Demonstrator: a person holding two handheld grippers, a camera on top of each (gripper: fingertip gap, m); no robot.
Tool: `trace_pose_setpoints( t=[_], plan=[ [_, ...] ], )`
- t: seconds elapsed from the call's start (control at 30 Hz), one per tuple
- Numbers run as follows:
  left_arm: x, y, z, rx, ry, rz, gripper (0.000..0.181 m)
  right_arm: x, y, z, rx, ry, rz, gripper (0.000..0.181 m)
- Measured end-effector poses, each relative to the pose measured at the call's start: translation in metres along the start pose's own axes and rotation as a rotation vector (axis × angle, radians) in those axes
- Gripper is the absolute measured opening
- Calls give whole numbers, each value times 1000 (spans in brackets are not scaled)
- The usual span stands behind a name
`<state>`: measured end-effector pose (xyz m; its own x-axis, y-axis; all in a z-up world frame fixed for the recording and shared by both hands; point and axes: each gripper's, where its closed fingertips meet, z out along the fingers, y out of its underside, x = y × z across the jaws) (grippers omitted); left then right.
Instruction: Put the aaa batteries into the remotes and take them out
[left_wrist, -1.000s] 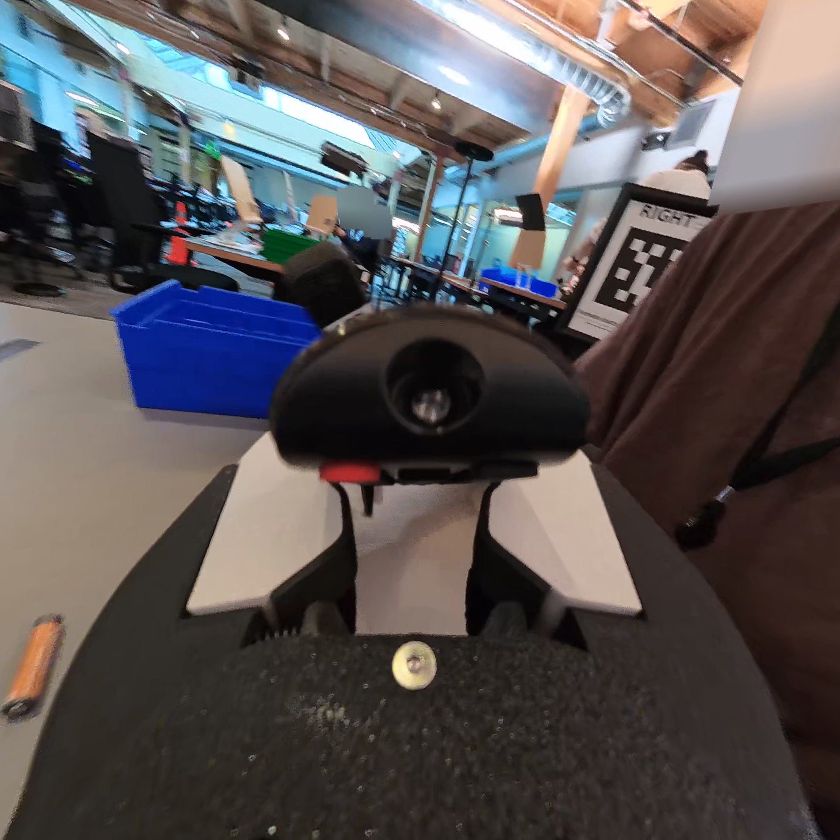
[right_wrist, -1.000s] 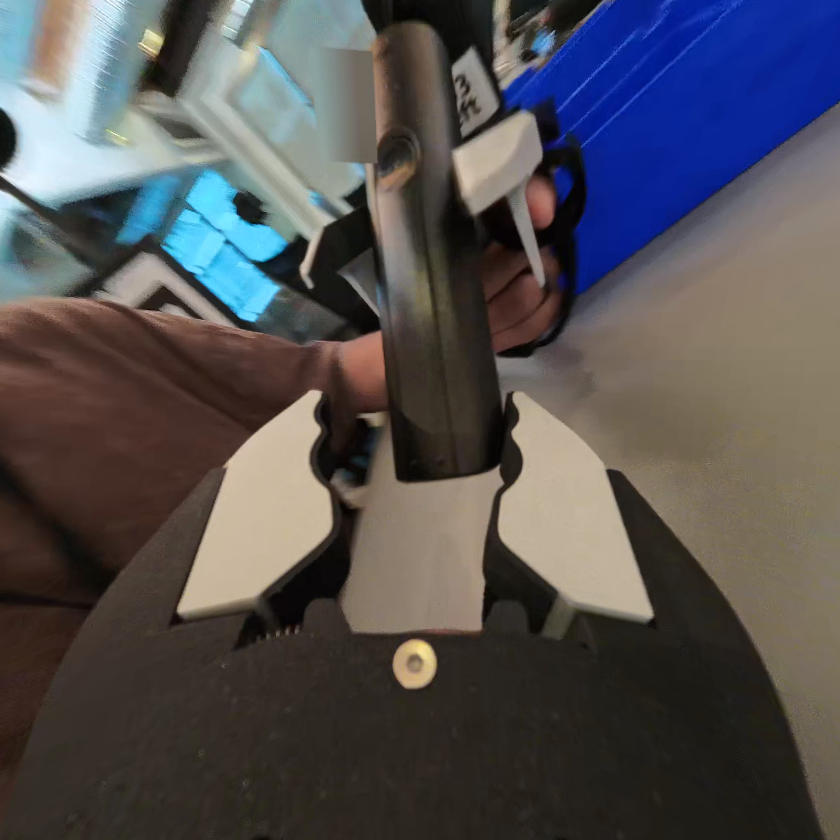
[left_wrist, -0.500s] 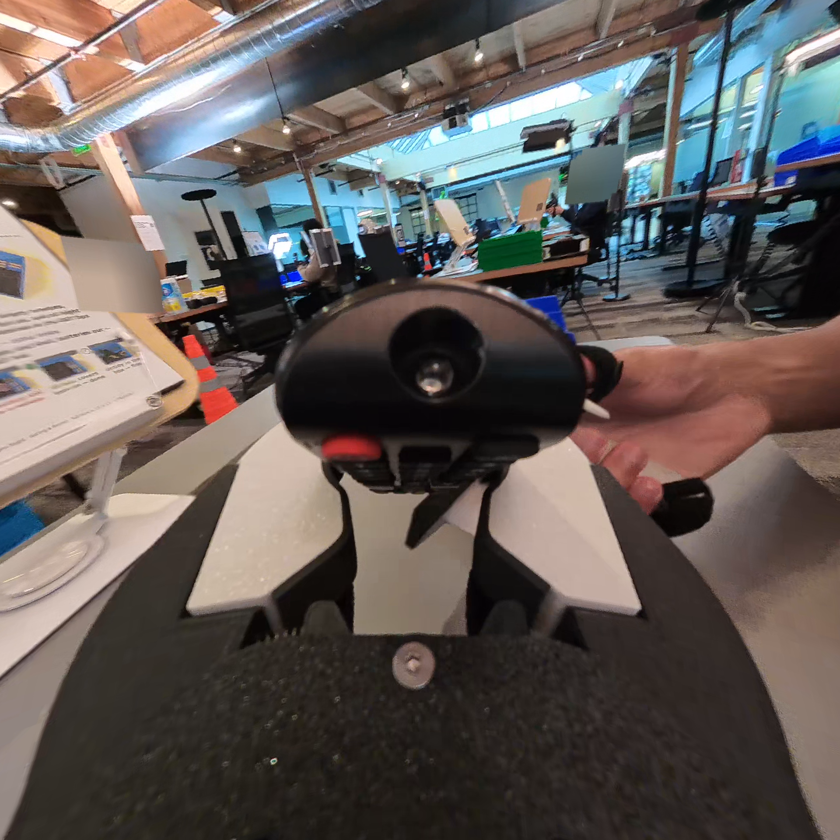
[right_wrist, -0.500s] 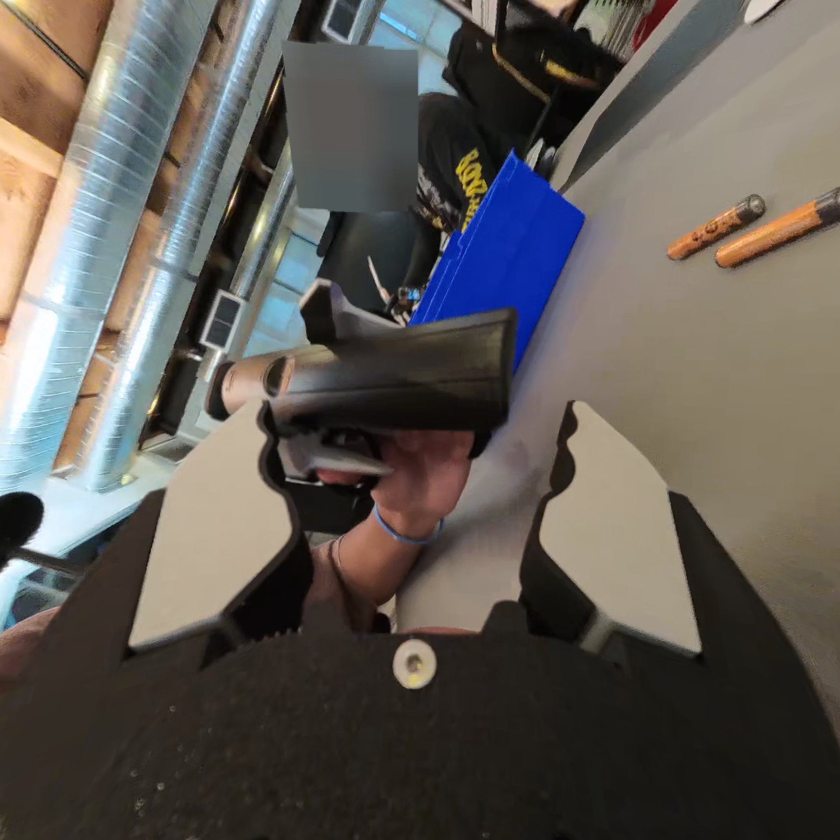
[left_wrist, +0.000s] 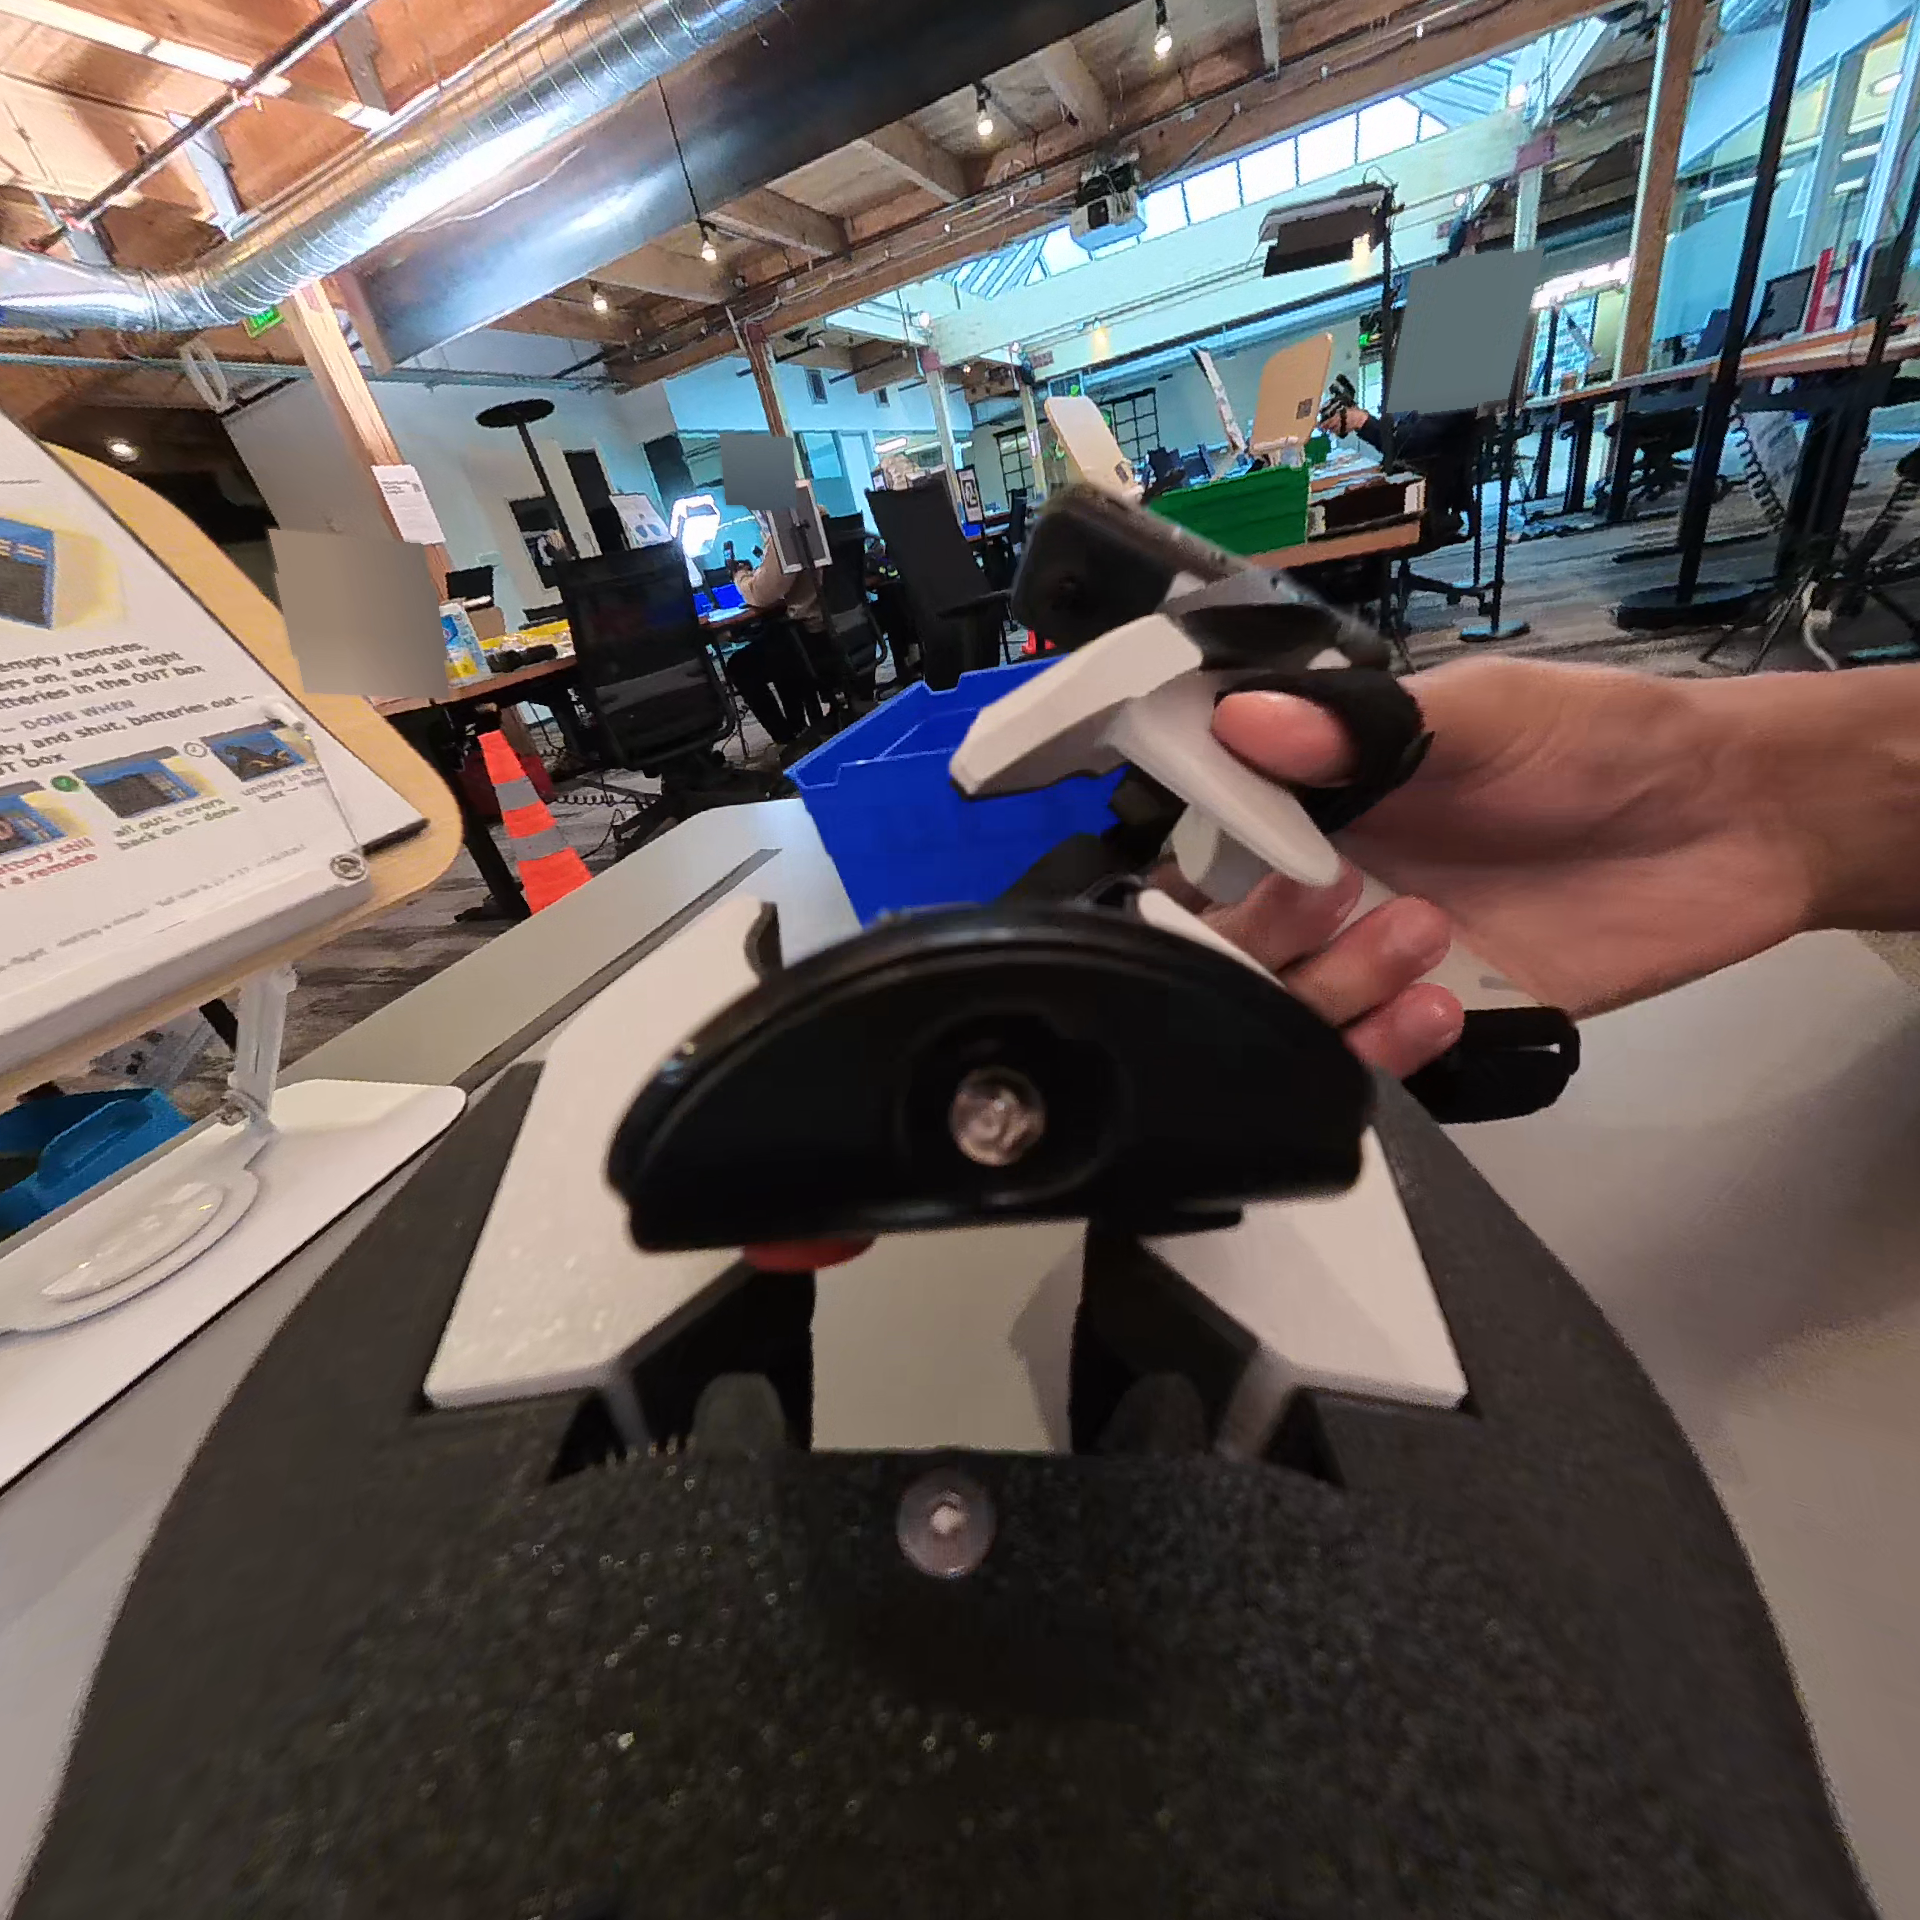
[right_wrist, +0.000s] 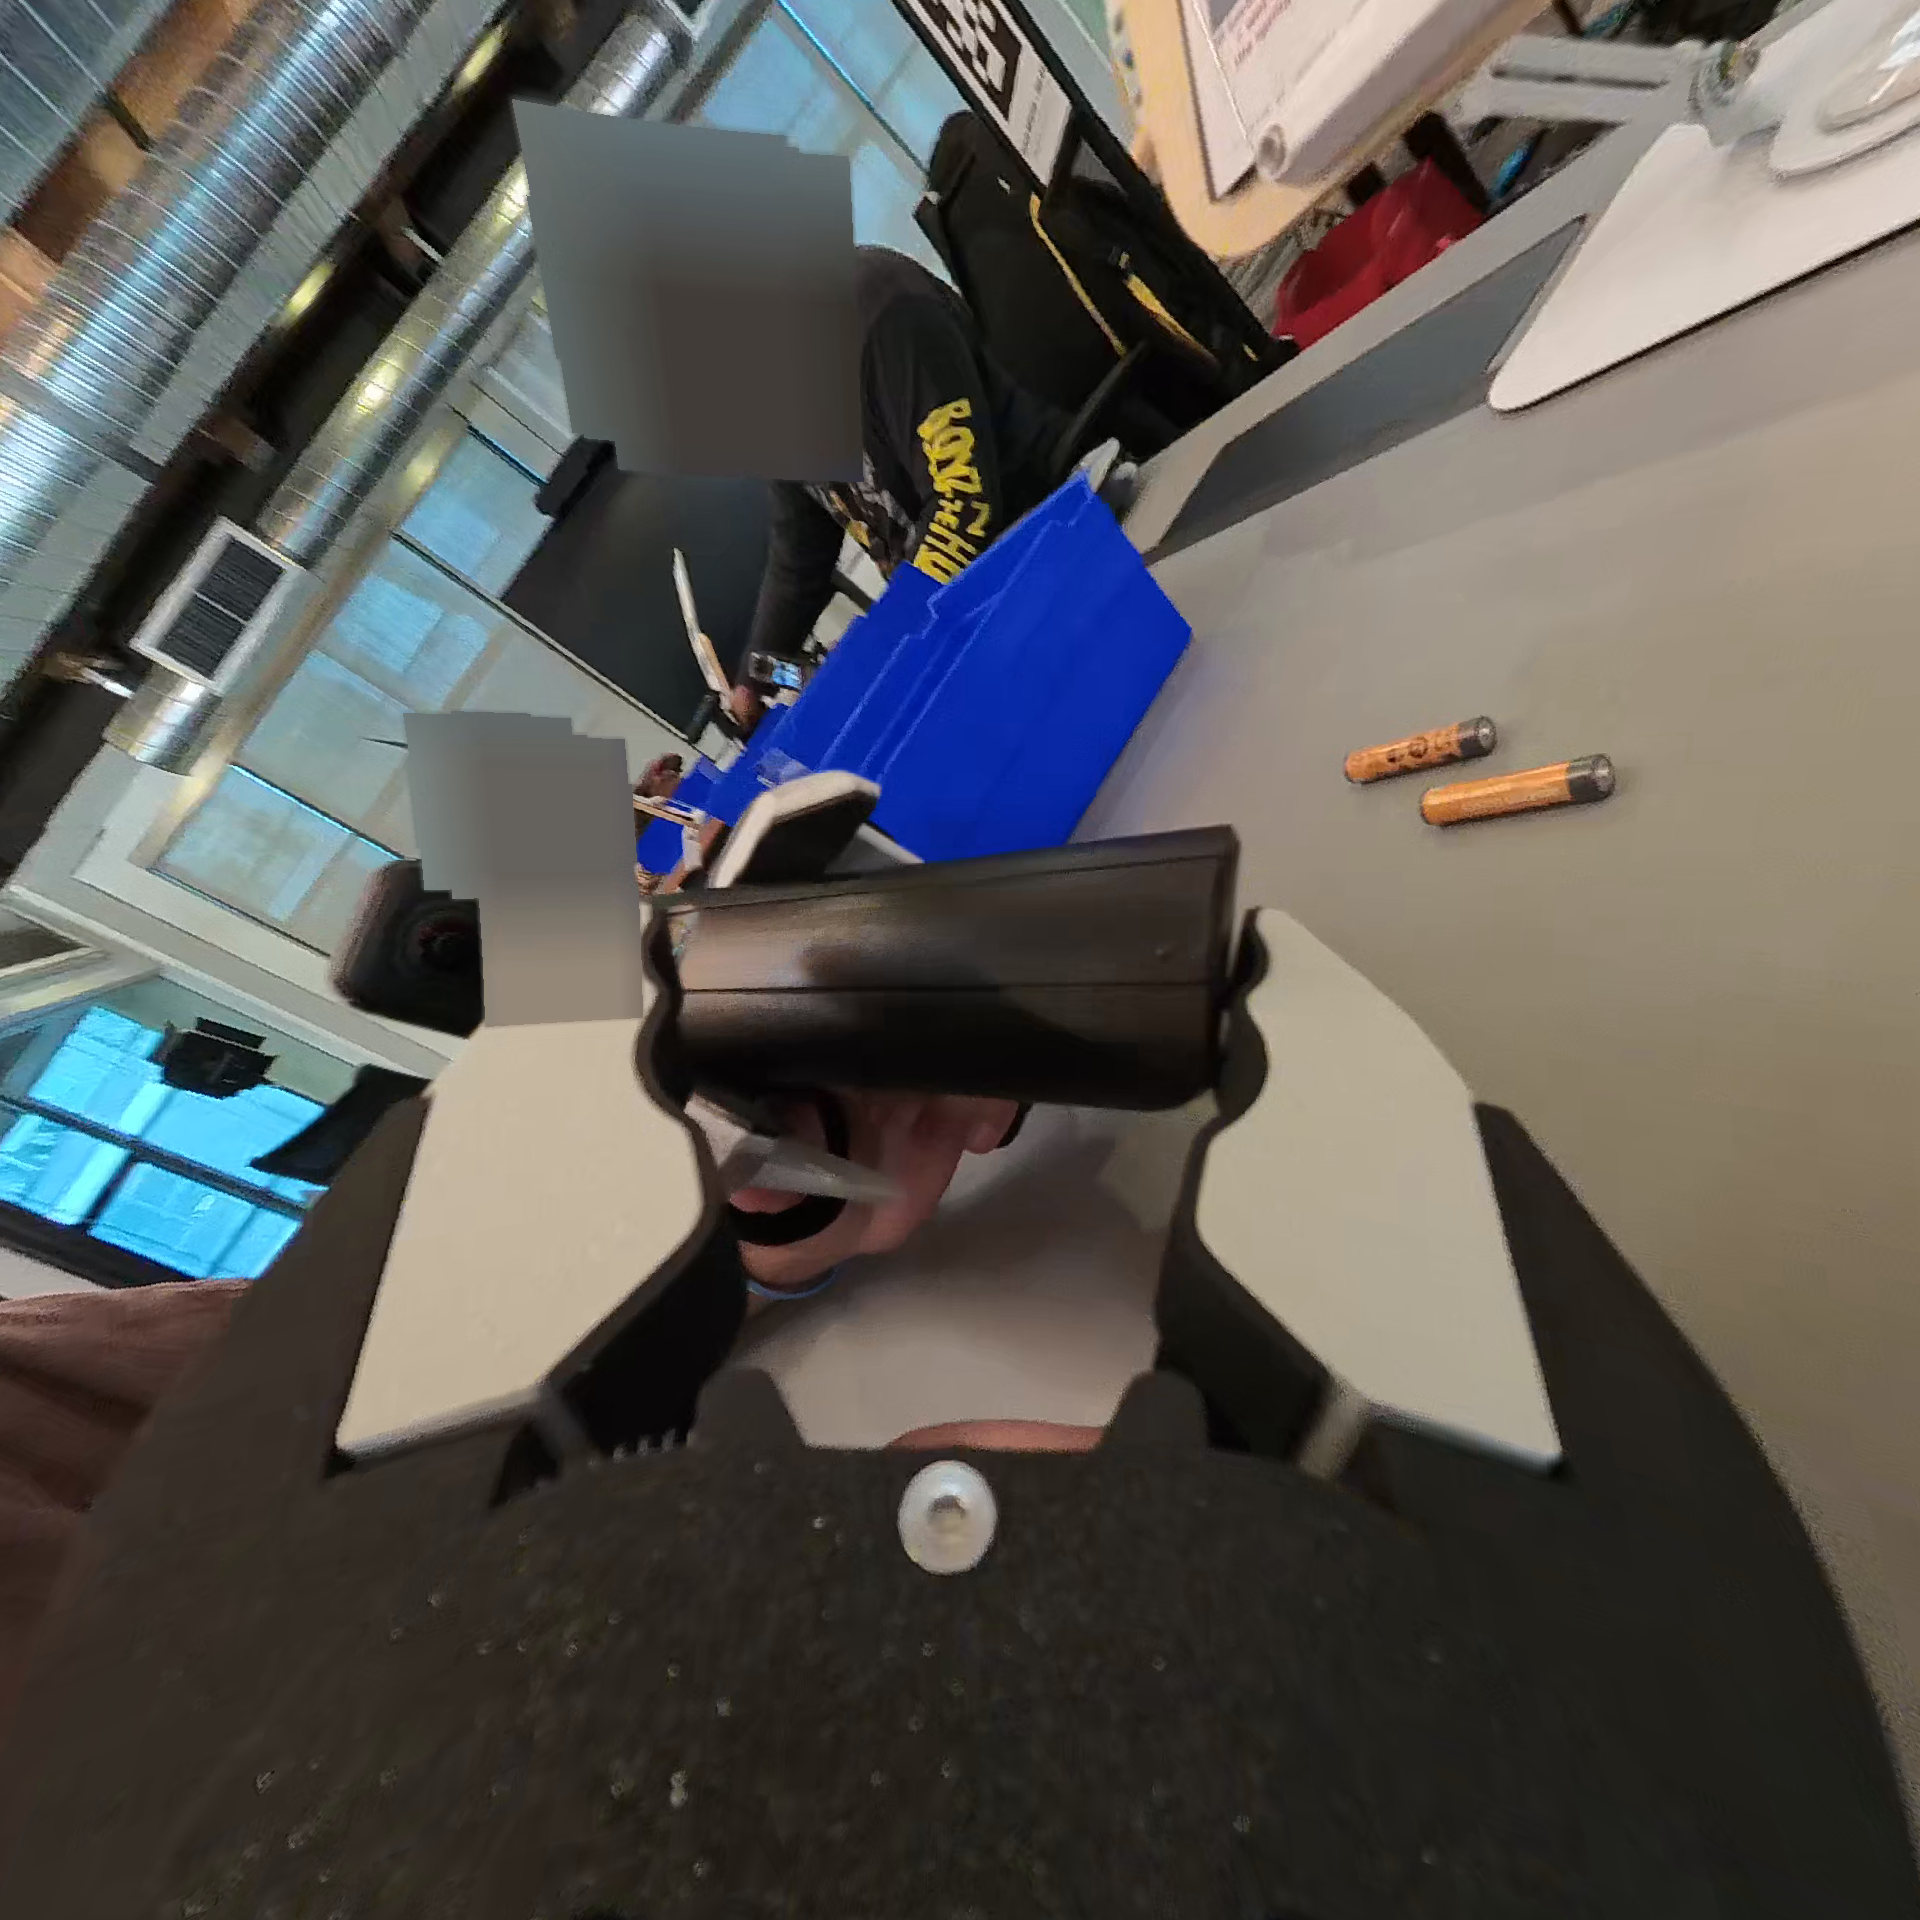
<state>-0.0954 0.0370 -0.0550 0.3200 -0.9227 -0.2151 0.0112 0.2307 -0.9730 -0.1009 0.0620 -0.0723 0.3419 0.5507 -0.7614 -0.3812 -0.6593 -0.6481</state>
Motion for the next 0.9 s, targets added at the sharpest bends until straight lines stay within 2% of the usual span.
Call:
trace_pose_setpoints(
  t=[0.1,0.17,0.23,0.37,0.43,0.5,0.63,0.8,0.9],
  plan=[
    [-3,-9,-4,2,-29,24,61,-2,-2,-4,31,-121,134,76],
    [-4,-17,-8,19,-69,107,61,2,4,-3,31,-238,368,74],
    [0,-22,-9,47,-65,114,61,-1,7,-1,47,-373,587,70],
    [2,-24,-7,72,-94,130,61,-17,17,8,18,-493,718,66],
    [9,-19,-3,54,-46,98,61,-22,7,3,82,-566,767,41],
    [13,-9,2,31,-25,68,61,-15,0,-3,132,-549,738,27],
    [4,9,6,-77,-77,45,63,-8,-13,-14,166,-438,544,25],
    [-6,8,2,-86,-98,2,78,9,-45,-36,260,-277,420,25],
    [-8,1,-2,-64,-94,19,78,19,-48,-44,215,-138,316,25]
  ],
)
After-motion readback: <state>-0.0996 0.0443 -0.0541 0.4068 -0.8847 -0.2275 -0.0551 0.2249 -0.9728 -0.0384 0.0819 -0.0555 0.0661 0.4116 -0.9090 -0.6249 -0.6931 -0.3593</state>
